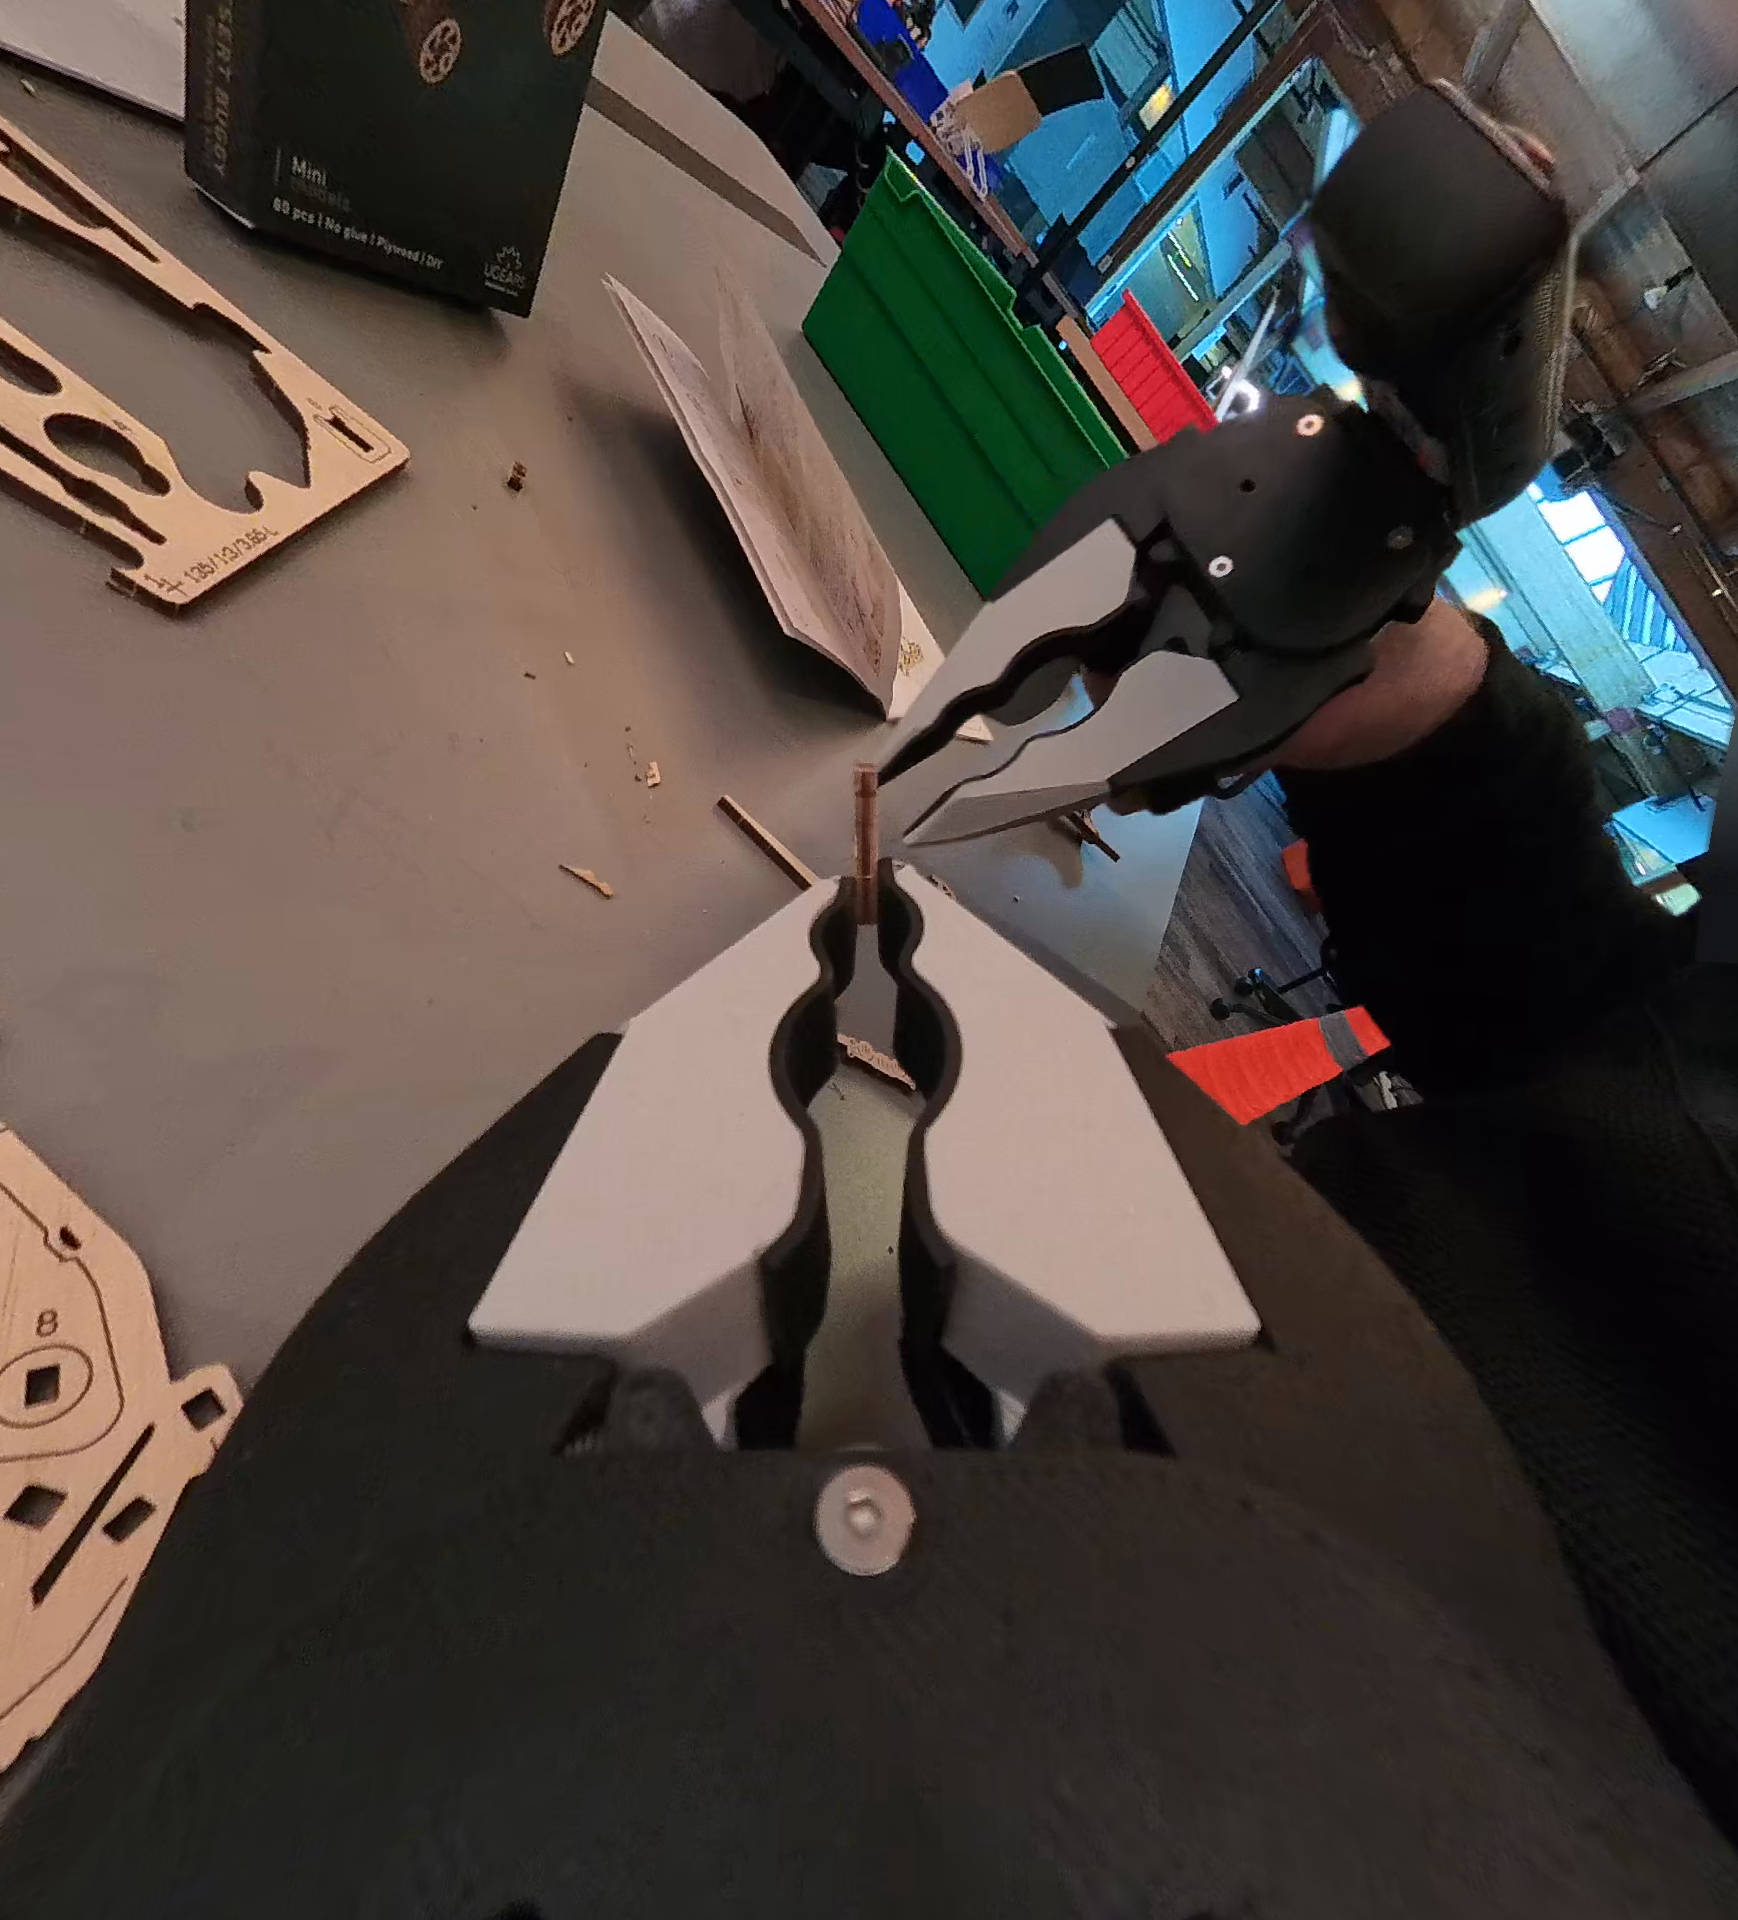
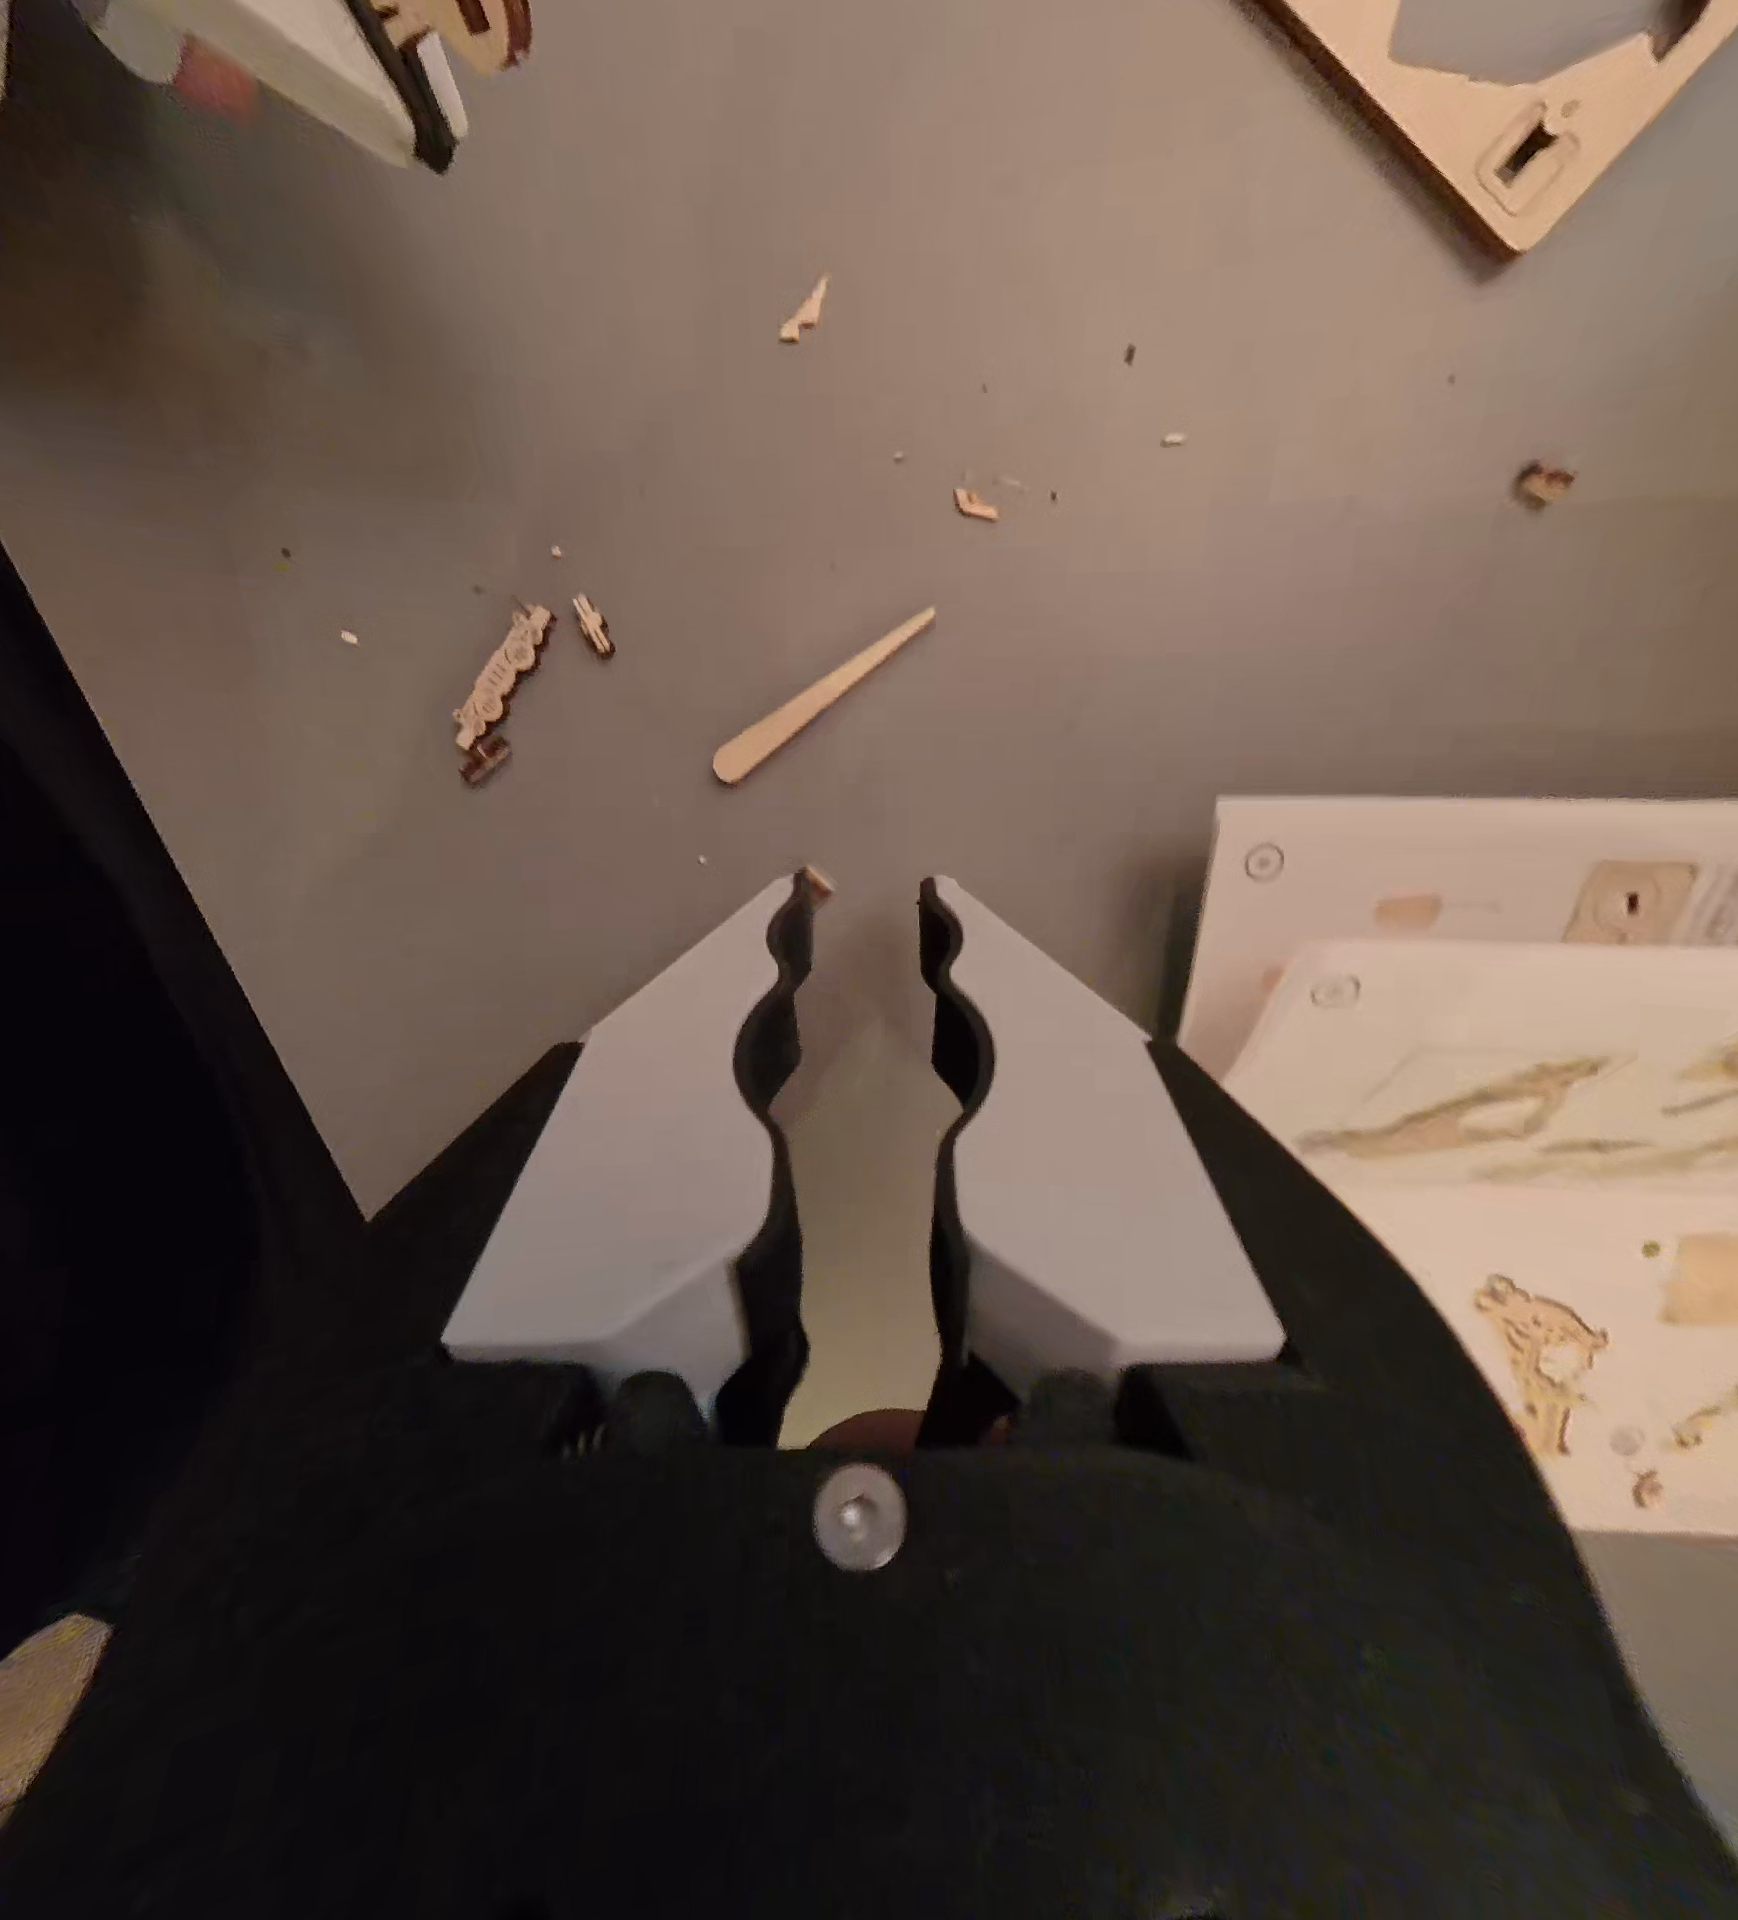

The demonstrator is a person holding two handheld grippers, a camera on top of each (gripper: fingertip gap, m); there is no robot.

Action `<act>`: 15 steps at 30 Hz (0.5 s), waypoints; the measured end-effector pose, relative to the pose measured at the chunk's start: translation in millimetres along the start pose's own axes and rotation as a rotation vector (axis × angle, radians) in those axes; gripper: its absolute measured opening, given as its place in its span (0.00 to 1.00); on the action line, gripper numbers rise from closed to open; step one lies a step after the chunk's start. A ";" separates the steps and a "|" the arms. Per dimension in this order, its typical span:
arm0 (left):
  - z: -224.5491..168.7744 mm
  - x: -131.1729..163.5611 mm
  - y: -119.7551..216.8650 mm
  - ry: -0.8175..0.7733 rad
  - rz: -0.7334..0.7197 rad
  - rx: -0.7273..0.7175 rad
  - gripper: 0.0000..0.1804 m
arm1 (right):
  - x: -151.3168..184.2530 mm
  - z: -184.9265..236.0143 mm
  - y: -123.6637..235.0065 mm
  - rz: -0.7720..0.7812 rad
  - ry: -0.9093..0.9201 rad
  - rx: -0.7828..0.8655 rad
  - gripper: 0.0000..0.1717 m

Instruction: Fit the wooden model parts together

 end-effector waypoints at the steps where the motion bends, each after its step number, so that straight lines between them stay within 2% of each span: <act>1: -0.1 0.1 -0.2 -0.001 0.002 0.001 0.01 | 2.4 1.0 2.4 -0.013 0.010 0.007 0.09; 6: -0.1 0.3 -0.5 -0.001 0.004 0.001 0.01 | 11.9 7.3 -3.5 -0.045 0.033 -0.011 0.05; 11: -0.4 0.8 -0.9 -0.006 0.008 -0.001 0.01 | 9.6 5.9 -13.3 -0.056 0.086 0.022 0.02; 15: -0.5 1.0 -1.1 -0.006 0.011 0.001 0.01 | 6.4 4.2 -16.2 -0.074 0.077 -0.014 0.00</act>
Point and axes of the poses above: each gripper's, where its closed fingertips meet, y back along the fingers, x out of its underside, z = x × y across the jaws, the point moved 7 cm from there along y, back along the fingers, and after that the axes turned 9 degrees about -x, right-handed, at the moved point
